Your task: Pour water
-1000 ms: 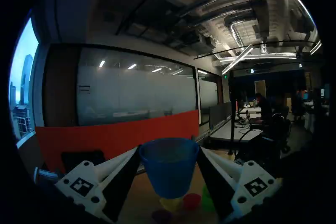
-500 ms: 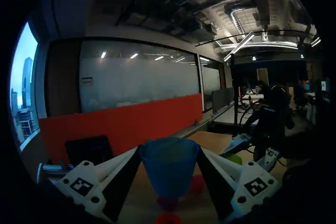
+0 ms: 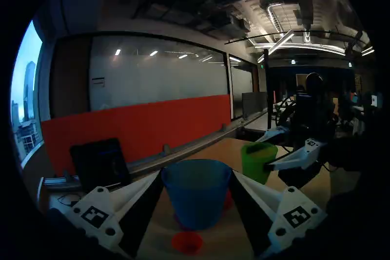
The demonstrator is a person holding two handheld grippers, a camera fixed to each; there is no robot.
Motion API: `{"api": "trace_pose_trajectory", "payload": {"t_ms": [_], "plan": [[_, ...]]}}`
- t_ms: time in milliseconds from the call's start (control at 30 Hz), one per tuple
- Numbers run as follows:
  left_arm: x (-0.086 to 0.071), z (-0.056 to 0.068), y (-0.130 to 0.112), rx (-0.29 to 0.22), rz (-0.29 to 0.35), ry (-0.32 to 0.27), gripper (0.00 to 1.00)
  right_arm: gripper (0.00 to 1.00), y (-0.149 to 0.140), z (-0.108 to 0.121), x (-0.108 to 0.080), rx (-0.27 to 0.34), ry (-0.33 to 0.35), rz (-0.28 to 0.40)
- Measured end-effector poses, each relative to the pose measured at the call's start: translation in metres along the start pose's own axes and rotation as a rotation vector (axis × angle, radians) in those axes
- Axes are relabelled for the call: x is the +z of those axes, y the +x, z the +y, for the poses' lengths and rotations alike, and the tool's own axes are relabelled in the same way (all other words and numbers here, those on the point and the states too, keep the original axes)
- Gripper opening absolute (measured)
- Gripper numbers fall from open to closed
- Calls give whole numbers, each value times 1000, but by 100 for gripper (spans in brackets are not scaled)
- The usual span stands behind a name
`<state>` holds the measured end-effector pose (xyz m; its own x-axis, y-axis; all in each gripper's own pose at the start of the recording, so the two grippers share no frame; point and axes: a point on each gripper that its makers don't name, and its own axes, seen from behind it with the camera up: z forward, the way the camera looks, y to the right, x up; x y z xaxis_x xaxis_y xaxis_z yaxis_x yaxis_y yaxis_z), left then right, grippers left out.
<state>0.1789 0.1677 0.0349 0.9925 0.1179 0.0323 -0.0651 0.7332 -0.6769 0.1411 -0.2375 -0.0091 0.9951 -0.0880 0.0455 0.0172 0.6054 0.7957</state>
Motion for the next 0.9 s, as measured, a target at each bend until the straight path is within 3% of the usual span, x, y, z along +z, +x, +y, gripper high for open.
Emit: {"api": "trace_pose_trajectory", "payload": {"t_ms": [367, 900], "plan": [[0, 20, -37, -6, -56, -38, 89, 91, -11, 10, -11, 17, -12, -41], [9, 37, -80, 15, -152, -85, 90, 91, -39, 15, -24, -11, 16, -154]]}}
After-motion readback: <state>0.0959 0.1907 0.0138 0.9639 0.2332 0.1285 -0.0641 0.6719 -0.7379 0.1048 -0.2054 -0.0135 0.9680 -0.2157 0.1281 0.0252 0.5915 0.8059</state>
